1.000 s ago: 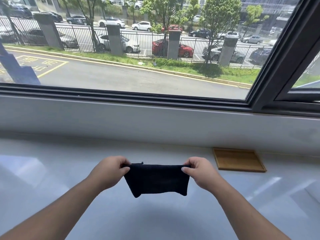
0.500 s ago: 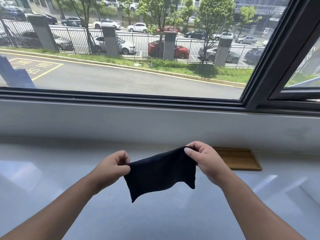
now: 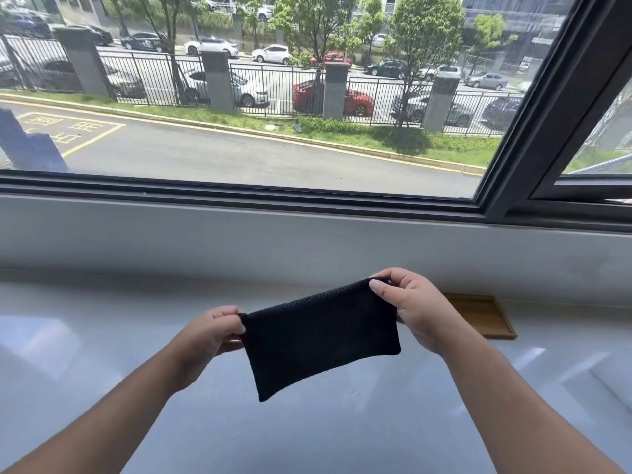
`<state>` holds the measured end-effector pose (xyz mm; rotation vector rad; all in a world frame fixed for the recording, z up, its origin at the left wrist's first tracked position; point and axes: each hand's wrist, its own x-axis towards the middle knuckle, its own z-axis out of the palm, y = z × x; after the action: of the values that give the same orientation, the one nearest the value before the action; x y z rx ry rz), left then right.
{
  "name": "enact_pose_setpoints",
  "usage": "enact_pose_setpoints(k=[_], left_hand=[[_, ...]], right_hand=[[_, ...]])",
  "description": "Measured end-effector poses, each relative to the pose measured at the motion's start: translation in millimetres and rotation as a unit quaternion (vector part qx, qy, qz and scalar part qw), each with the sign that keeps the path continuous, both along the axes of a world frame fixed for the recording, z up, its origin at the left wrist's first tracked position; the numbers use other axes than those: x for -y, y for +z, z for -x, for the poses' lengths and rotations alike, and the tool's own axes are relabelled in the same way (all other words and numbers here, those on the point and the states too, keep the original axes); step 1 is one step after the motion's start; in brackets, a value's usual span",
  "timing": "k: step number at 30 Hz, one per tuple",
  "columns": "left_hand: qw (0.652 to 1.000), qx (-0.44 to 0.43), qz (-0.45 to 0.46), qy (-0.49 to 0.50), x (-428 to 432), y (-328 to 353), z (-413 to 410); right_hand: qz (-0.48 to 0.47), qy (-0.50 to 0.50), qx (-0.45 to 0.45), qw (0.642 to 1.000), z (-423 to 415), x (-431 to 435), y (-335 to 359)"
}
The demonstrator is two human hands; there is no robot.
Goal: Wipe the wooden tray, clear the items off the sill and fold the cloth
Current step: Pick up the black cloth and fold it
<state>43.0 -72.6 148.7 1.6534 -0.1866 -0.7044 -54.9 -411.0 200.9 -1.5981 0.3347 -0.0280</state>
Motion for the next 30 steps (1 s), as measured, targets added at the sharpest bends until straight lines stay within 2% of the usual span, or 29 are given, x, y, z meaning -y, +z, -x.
enact_pose_setpoints(k=[4, 6, 9, 12, 16, 19, 23, 26, 28, 30], left_hand=[[0.999, 0.007, 0.018, 0.035, 2.2, 8.1, -6.2], [0.997, -0.006, 0.046, 0.058, 4.6, 10.0, -7.9], [0.995, -0.011, 0.063, 0.083, 5.8, 7.8, -12.0], [0.995, 0.011, 0.031, 0.098, 8.5, 1.8, -12.5], [0.992, 0.015, -0.049, 0.118, 22.6, -6.2, -7.7], [0.986, 0.001, -0.093, 0.138, 42.0, -8.4, 1.5], [0.987, 0.018, -0.118, 0.104, 73.1, -2.5, 20.9], [0.99, 0.019, -0.119, 0.071, 93.4, 4.4, 33.6], [0.995, -0.014, -0.099, 0.018, 98.8, 11.4, 39.3], [0.995, -0.064, -0.047, -0.064, 96.8, 18.3, 42.2]], right_hand=[[-0.054, -0.028, -0.025, 0.998, 1.9, -3.2, -23.8], [-0.092, -0.03, -0.009, 0.995, 0.5, -6.2, -24.8], [-0.094, -0.038, 0.014, 0.995, -1.3, -5.3, -21.8], [-0.079, -0.055, 0.0, 0.995, -1.5, -1.6, -27.2], [-0.023, -0.124, -0.079, 0.989, -1.9, -10.0, -56.7], [-0.045, -0.132, -0.128, 0.982, -2.6, -30.6, -77.4], [-0.102, -0.092, -0.139, 0.981, -8.1, -63.3, -83.4], [-0.169, -0.017, -0.126, 0.977, -11.0, -83.2, -75.0], [-0.183, 0.037, -0.109, 0.976, -9.0, -88.5, -68.8], [-0.196, 0.051, -0.078, 0.976, -5.6, -86.9, -68.3]])
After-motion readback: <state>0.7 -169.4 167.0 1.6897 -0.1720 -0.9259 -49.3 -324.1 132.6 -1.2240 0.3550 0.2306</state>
